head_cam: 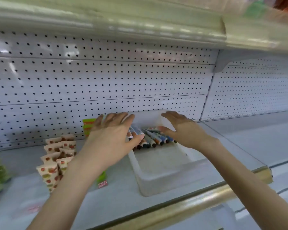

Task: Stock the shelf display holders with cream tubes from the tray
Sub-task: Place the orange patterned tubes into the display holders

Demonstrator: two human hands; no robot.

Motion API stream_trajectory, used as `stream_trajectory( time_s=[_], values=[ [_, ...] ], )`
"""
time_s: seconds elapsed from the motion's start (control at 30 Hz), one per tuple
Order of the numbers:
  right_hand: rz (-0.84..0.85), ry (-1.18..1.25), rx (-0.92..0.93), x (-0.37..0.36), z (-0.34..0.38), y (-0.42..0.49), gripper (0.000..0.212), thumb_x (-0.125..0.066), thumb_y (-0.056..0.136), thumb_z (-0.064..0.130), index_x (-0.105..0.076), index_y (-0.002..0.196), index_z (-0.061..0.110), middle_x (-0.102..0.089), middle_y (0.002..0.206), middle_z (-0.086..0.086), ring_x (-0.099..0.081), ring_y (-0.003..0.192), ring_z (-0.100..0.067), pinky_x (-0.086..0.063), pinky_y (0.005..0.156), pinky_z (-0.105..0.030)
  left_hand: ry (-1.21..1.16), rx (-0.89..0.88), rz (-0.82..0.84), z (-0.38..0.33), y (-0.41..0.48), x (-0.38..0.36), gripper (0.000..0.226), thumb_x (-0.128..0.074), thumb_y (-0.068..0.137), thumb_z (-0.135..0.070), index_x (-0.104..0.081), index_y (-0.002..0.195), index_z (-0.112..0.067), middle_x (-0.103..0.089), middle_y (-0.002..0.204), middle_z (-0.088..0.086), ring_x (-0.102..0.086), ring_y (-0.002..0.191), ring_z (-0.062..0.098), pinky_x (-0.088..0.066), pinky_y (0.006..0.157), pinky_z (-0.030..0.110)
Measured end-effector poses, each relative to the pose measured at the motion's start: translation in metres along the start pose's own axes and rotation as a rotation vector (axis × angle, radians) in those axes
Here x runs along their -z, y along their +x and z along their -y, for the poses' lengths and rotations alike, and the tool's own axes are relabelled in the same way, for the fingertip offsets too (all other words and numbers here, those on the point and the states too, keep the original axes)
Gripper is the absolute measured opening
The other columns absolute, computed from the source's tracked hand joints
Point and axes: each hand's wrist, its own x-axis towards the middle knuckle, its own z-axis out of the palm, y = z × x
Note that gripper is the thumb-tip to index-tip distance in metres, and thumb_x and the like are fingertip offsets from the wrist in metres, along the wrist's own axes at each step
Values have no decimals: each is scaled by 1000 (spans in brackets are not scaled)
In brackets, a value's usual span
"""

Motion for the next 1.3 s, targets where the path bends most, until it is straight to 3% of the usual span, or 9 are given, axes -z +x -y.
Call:
stream_trajectory(
  time_s=[0.27,0.47,0.6,0.67,0.77,0.9,1.03,1.13,1.3],
  values=[
    [162,113,131,-4,-38,65,54,-42,97,42,-28,145,21,-30,150,1,-36,132,-20,-31,103,-35,-44,141,31,-36,27,-26,61,-24,92,-61,-22,144,-30,-23,152,-11,-22,137,13,-19,110,29],
    [367,319,70,-48,-43,100,45,-56,92,27,-45,132,10,-51,131,-6,-50,118,-21,-39,92,-26,-97,191,91,-47,38,-40,51,-33,95,-53,-31,140,-29,-36,145,-9,-33,131,17,-25,102,29],
    [399,294,22,-79,-48,109,9,-56,86,19,-50,84,13,-55,77,-2,-52,64,-17,-38,51,-21,-153,187,142,-46,48,-47,52,-35,96,-50,-27,143,-31,-30,149,-11,-30,133,15,-24,102,28],
    [437,313,4,-87,-47,108,9,-54,86,17,-49,85,9,-58,75,-7,-47,52,-13,-34,39,-15,-177,189,150,-43,53,-51,49,-35,96,-49,-30,141,-31,-33,147,-11,-33,131,15,-26,99,28],
    [451,300,26,-94,-46,108,19,-56,89,20,-55,98,3,-61,81,-6,-56,68,-18,-39,48,-13,-193,200,148,-38,58,-56,48,-36,96,-48,-32,140,-30,-36,145,-11,-37,127,15,-30,96,29],
    [452,337,-29,-101,-48,112,31,-61,87,30,-59,99,2,-69,91,-14,-64,77,-24,-51,66,-30,-221,209,128,-30,63,-59,49,-35,96,-48,-32,141,-29,-39,144,-9,-42,122,16,-34,94,29],
    [492,381,-64,-90,-45,108,13,-60,88,17,-61,81,6,-57,66,-9,-44,45,-14,-35,43,-19,-265,233,101,-24,62,-59,48,-36,96,-47,-33,141,-29,-39,144,-8,-40,125,17,-33,97,30],
    [487,409,-36,-80,-44,106,12,-57,88,10,-59,76,7,-55,62,-5,-46,37,-6,-34,36,-13,-313,249,71,-21,63,-61,48,-37,96,-46,-33,140,-28,-40,143,-7,-41,125,17,-35,98,32],
    [392,848,-43,-67,-45,106,31,-63,88,13,-51,116,7,-59,101,-2,-63,82,-17,-56,63,-21,-398,274,-11,-17,69,-69,47,-41,96,-38,-34,141,-23,-42,142,-3,-41,127,18,-37,101,36]
  ],
)
